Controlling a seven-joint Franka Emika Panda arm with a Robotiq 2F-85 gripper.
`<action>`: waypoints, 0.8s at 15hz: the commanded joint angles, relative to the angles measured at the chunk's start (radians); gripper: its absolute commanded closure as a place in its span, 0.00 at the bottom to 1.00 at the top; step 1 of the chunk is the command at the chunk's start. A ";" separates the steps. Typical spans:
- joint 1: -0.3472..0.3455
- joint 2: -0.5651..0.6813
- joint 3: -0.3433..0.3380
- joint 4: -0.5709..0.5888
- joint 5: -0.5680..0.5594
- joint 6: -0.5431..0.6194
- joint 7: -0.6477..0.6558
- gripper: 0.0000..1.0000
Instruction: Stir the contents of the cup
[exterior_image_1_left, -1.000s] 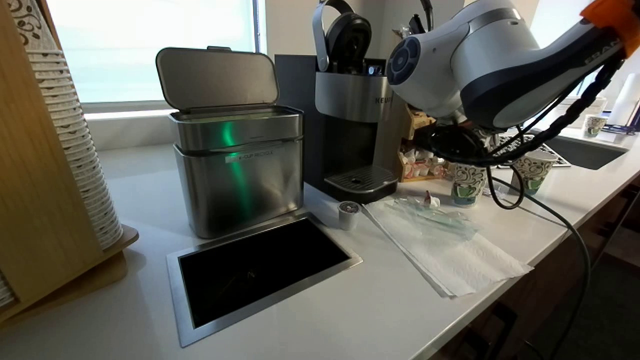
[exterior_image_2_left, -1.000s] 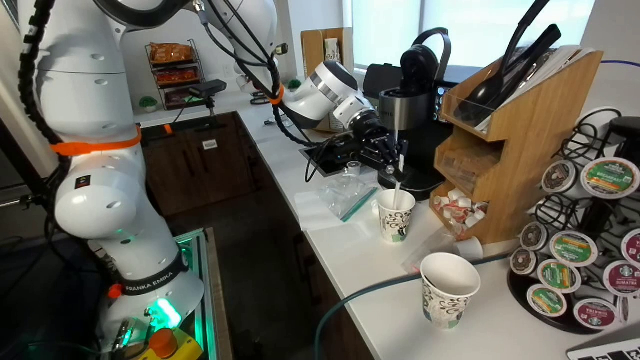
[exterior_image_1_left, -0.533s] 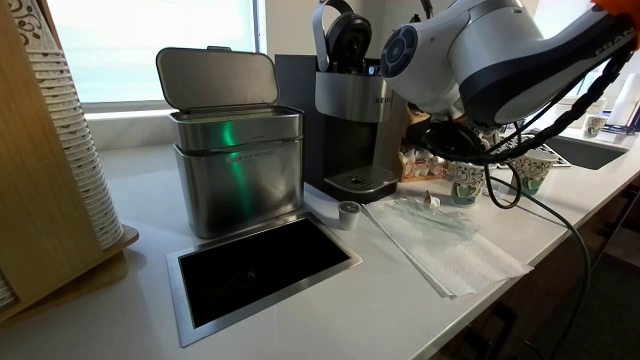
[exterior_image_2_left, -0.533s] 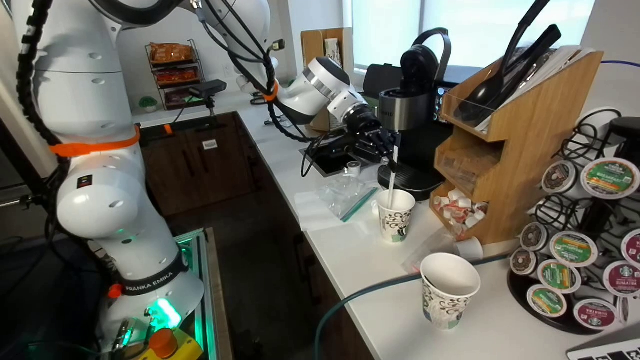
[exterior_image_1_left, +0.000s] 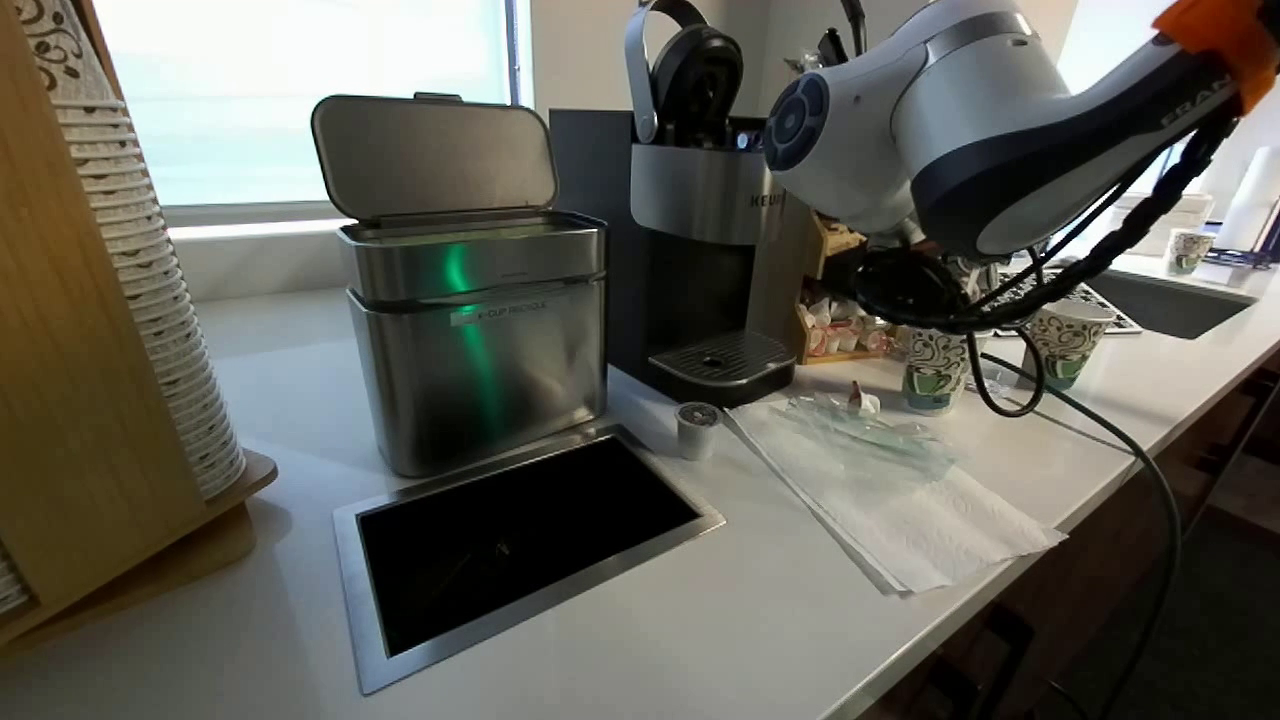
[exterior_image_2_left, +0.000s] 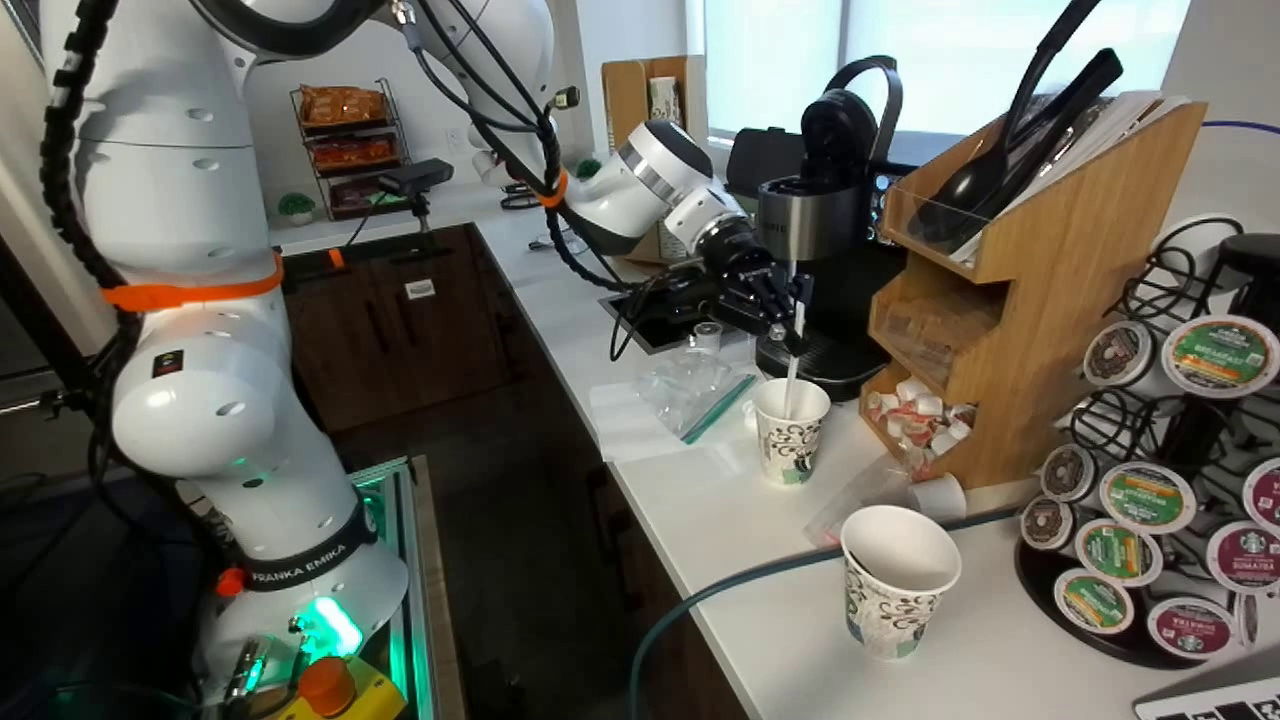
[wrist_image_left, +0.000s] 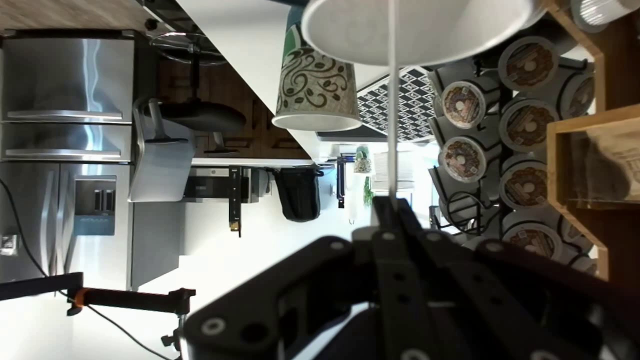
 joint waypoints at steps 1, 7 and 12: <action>-0.004 0.016 -0.006 0.003 0.021 -0.032 0.002 0.99; 0.014 -0.032 0.016 -0.038 0.027 -0.020 -0.003 0.99; 0.029 0.004 0.032 0.007 0.020 -0.033 0.006 0.99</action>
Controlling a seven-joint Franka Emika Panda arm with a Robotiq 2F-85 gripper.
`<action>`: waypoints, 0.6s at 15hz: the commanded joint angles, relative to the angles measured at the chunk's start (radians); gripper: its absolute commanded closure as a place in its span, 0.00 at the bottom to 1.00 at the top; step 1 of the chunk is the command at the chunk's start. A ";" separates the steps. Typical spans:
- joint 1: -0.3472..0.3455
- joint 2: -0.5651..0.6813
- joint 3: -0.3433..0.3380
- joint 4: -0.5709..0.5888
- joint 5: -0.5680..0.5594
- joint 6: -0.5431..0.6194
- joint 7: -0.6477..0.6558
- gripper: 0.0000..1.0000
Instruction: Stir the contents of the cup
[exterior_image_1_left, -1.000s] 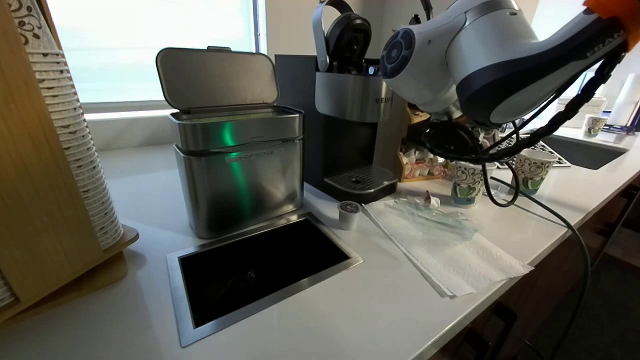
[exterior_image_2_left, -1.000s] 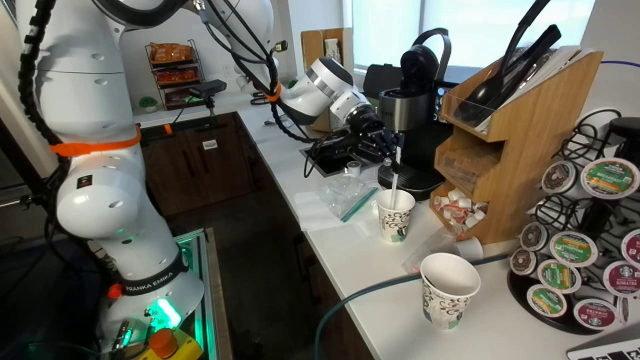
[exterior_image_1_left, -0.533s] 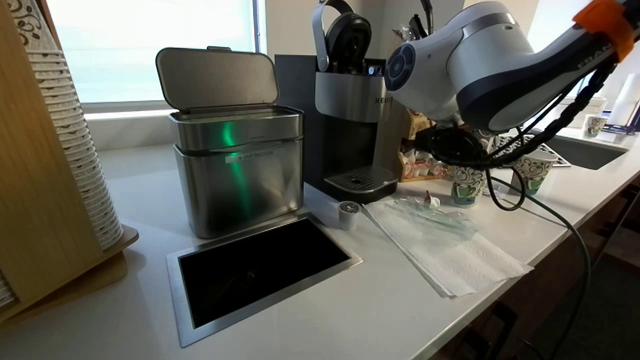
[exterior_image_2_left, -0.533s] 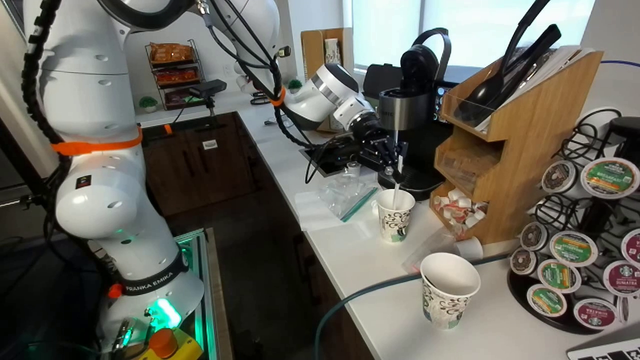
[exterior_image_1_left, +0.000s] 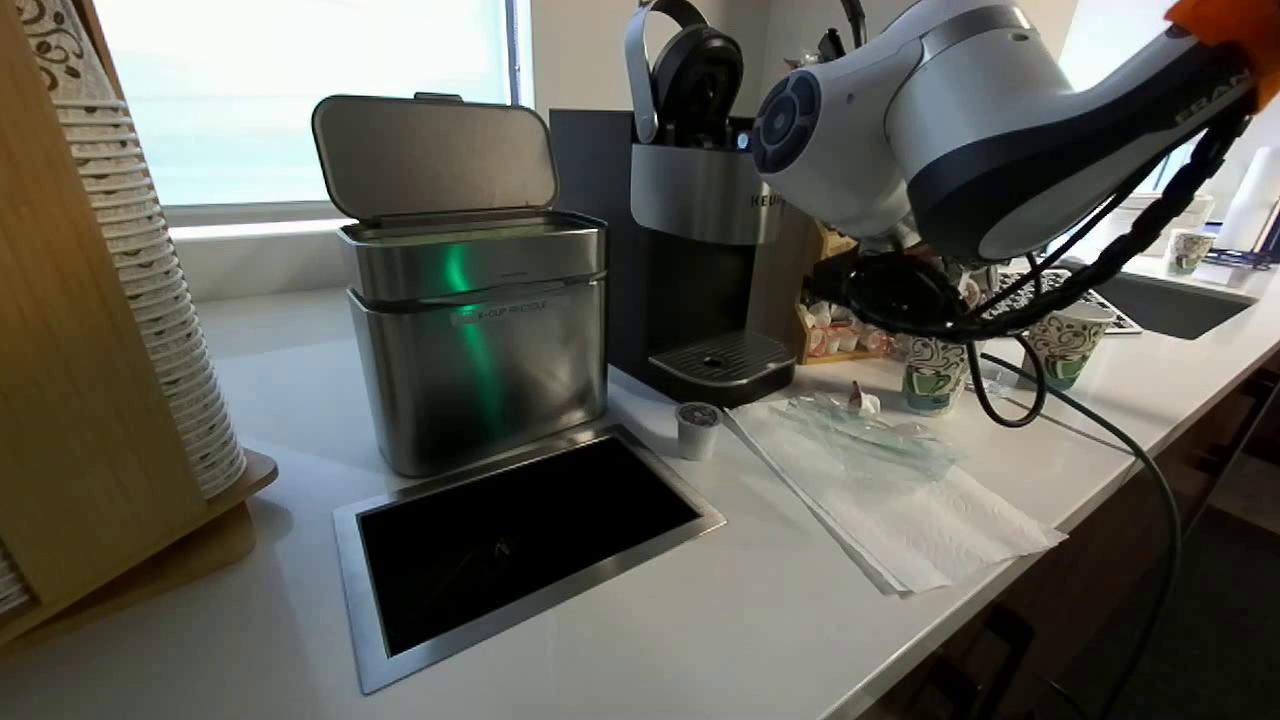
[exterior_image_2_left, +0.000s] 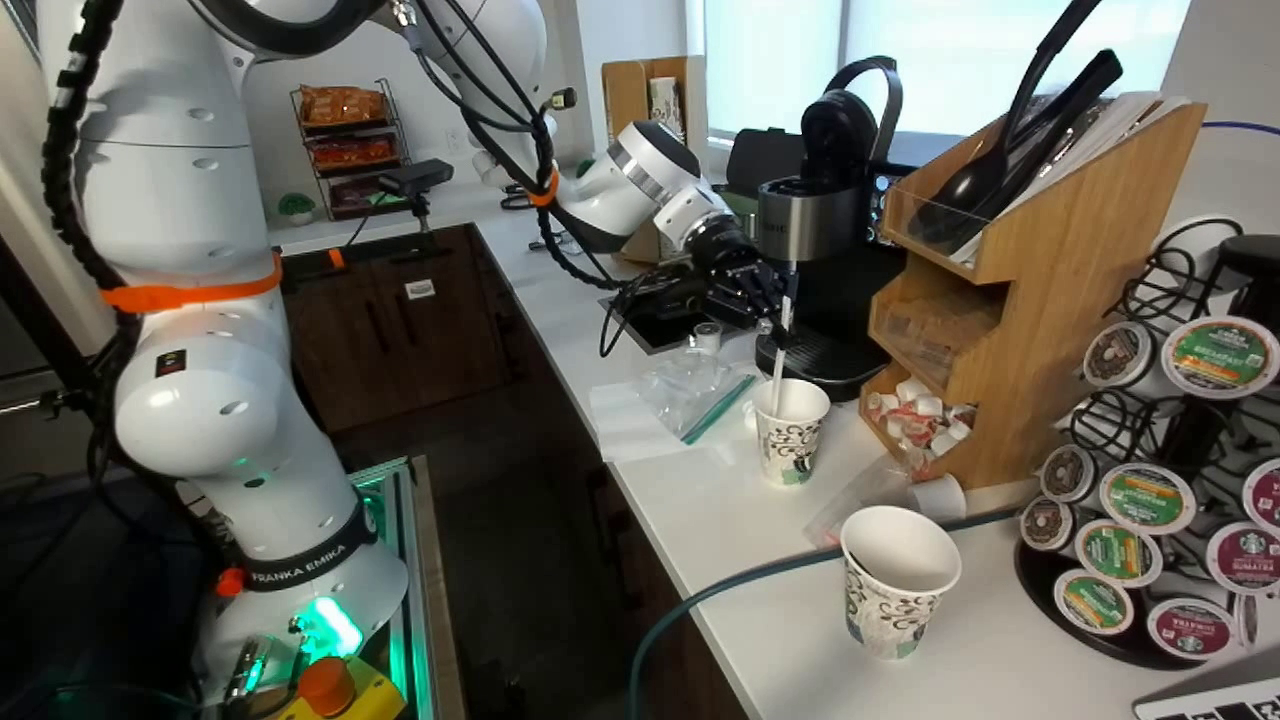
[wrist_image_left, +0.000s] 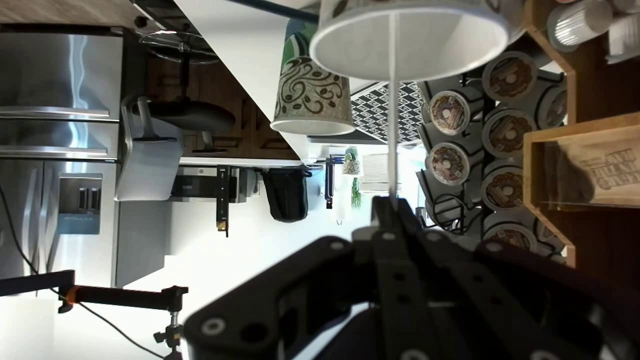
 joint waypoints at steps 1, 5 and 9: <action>0.010 0.023 0.002 0.031 0.013 -0.026 0.006 0.99; -0.003 0.062 -0.017 0.079 0.009 -0.030 -0.004 0.99; -0.018 0.088 -0.041 0.106 0.011 -0.028 -0.009 0.99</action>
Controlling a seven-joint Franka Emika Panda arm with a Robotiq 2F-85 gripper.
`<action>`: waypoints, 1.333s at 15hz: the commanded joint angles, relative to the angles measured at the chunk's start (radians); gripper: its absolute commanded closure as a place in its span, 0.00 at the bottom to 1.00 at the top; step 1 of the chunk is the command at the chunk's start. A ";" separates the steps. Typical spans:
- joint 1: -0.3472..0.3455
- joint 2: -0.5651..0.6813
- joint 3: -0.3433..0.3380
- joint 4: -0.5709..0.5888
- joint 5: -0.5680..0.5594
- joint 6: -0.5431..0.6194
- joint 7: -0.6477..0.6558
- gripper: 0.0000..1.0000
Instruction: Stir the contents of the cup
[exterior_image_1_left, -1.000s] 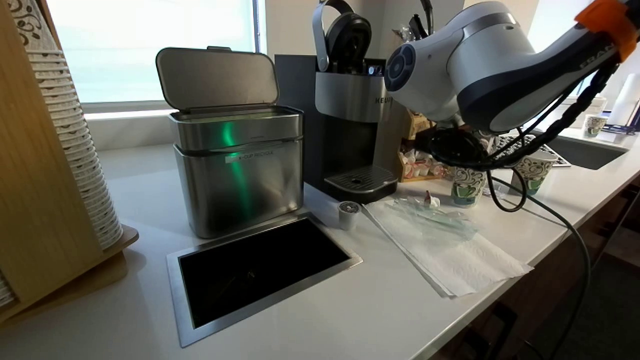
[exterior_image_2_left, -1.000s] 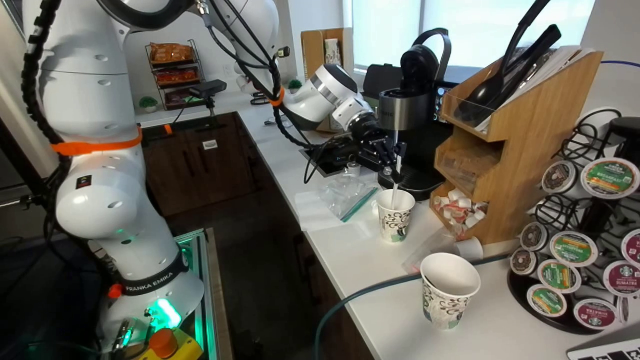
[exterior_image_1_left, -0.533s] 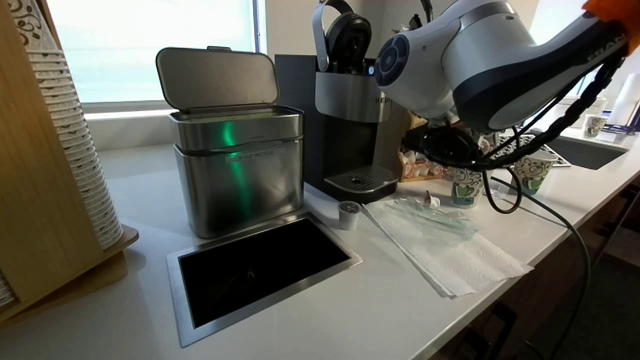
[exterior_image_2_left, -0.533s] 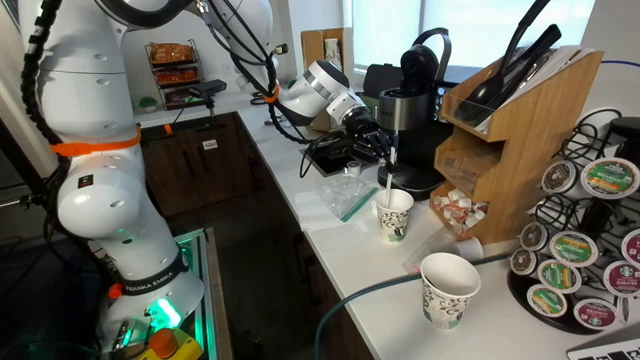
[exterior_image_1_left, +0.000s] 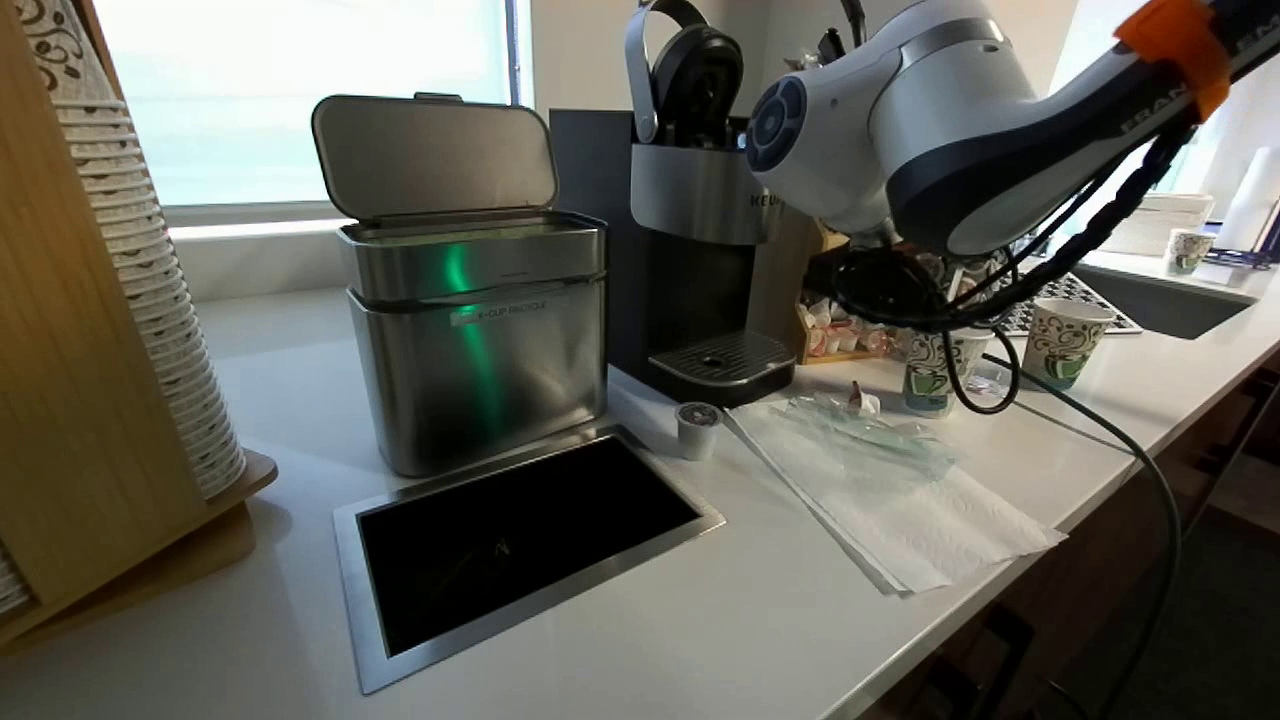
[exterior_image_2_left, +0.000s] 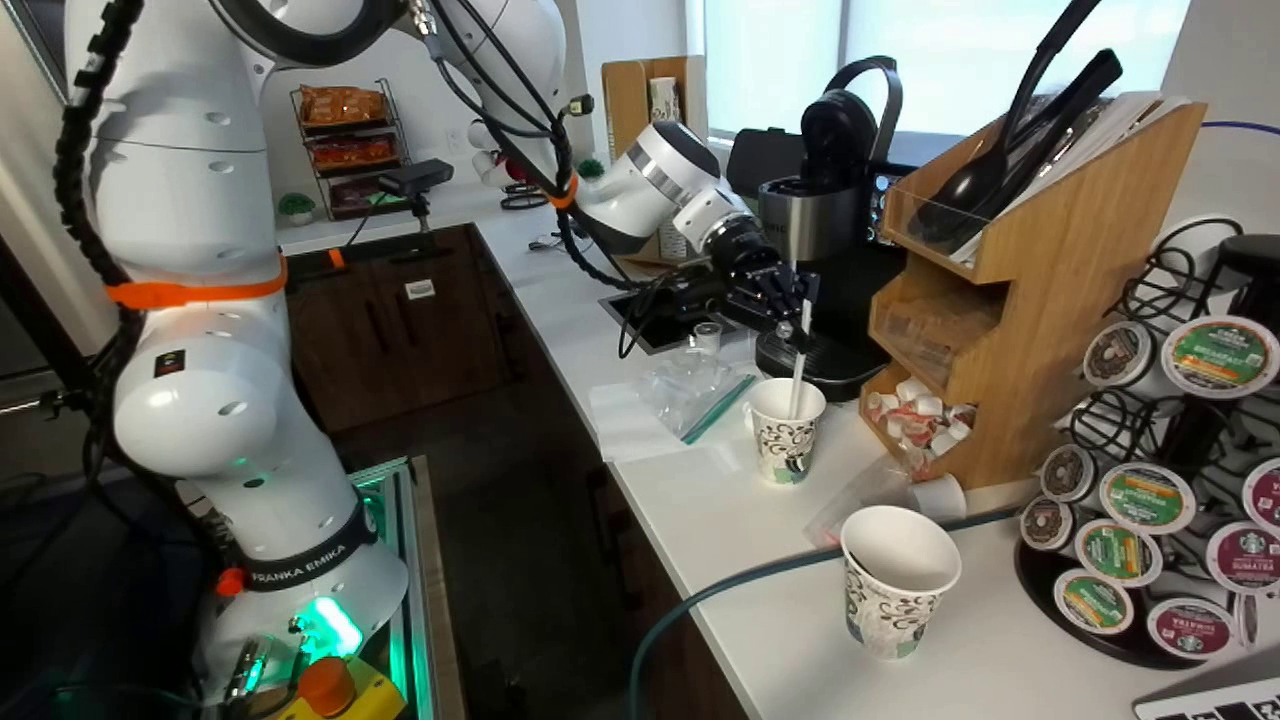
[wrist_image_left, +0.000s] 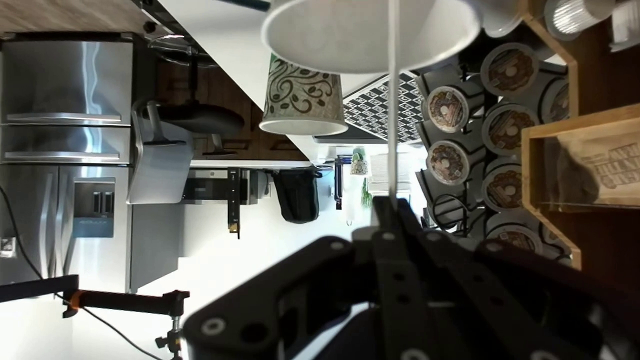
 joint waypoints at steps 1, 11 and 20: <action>-0.011 0.037 -0.014 0.036 0.013 -0.027 -0.008 0.99; 0.031 -0.034 0.029 -0.083 0.002 -0.021 0.001 0.99; 0.024 0.011 0.019 -0.006 0.007 -0.052 0.001 0.99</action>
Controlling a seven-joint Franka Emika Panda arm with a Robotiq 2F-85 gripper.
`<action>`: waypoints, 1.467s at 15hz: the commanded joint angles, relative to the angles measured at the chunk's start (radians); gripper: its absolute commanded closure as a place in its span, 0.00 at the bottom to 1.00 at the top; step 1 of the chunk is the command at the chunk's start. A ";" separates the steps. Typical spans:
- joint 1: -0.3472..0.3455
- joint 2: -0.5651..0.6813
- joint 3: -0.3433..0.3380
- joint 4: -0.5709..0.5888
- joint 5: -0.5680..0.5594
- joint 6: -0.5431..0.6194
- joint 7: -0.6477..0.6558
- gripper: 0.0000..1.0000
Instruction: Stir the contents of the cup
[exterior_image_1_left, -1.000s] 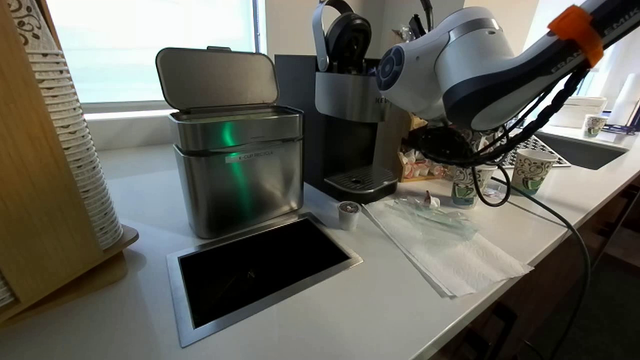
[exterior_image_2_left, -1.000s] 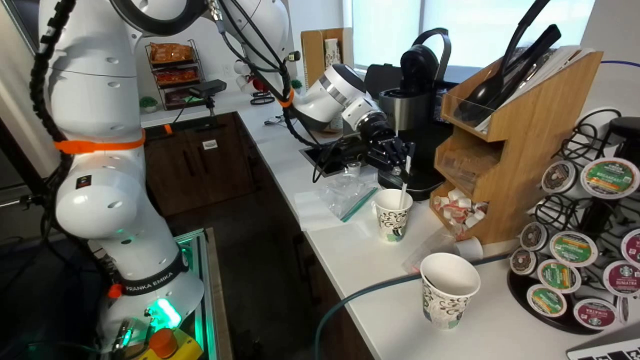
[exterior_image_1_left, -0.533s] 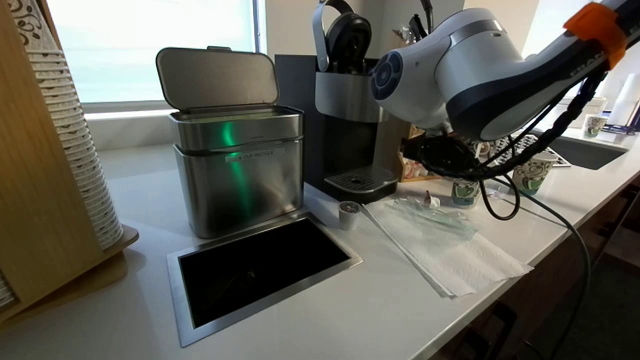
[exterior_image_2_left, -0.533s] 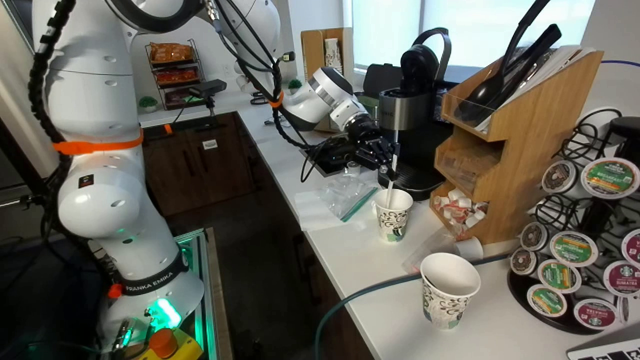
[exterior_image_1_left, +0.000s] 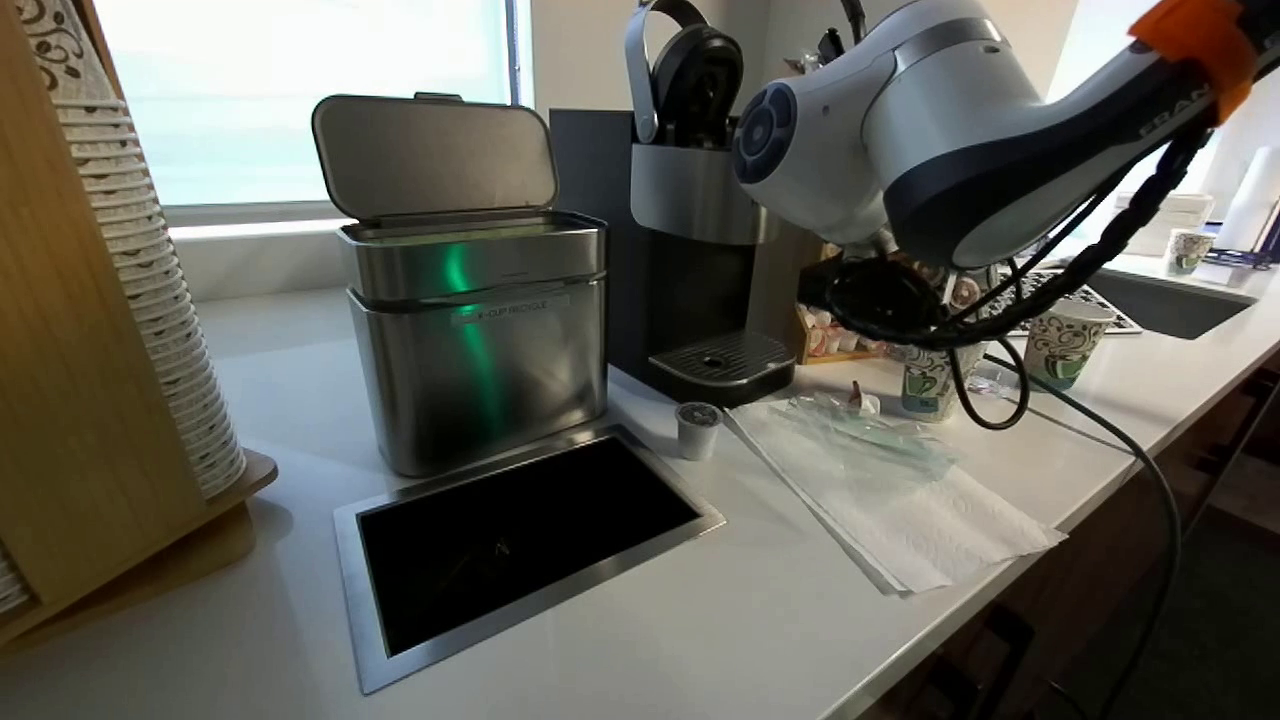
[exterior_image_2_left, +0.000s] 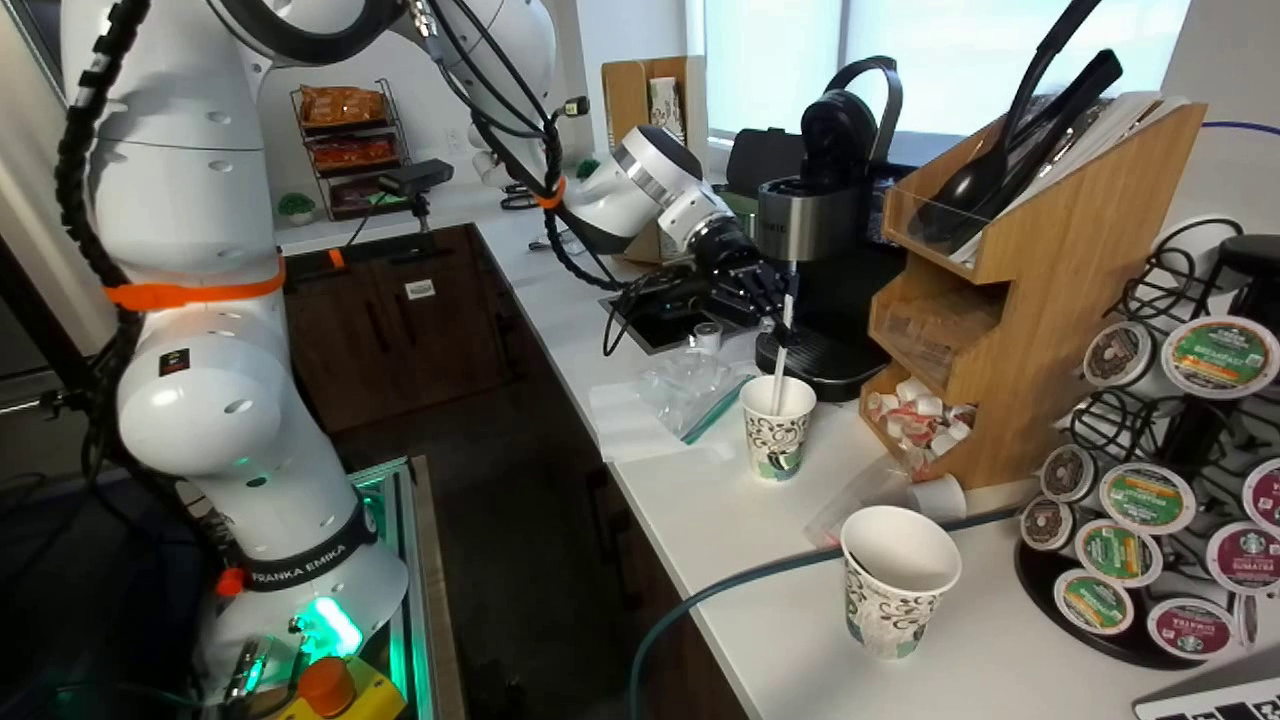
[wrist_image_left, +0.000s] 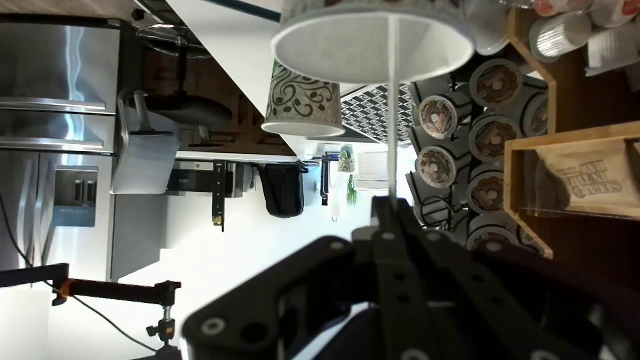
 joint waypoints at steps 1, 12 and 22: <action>-0.009 0.024 -0.011 0.019 0.009 -0.035 0.009 0.99; -0.010 -0.074 0.007 -0.081 0.013 -0.011 0.005 0.99; 0.001 -0.456 0.030 -0.203 -0.113 -0.095 0.074 0.99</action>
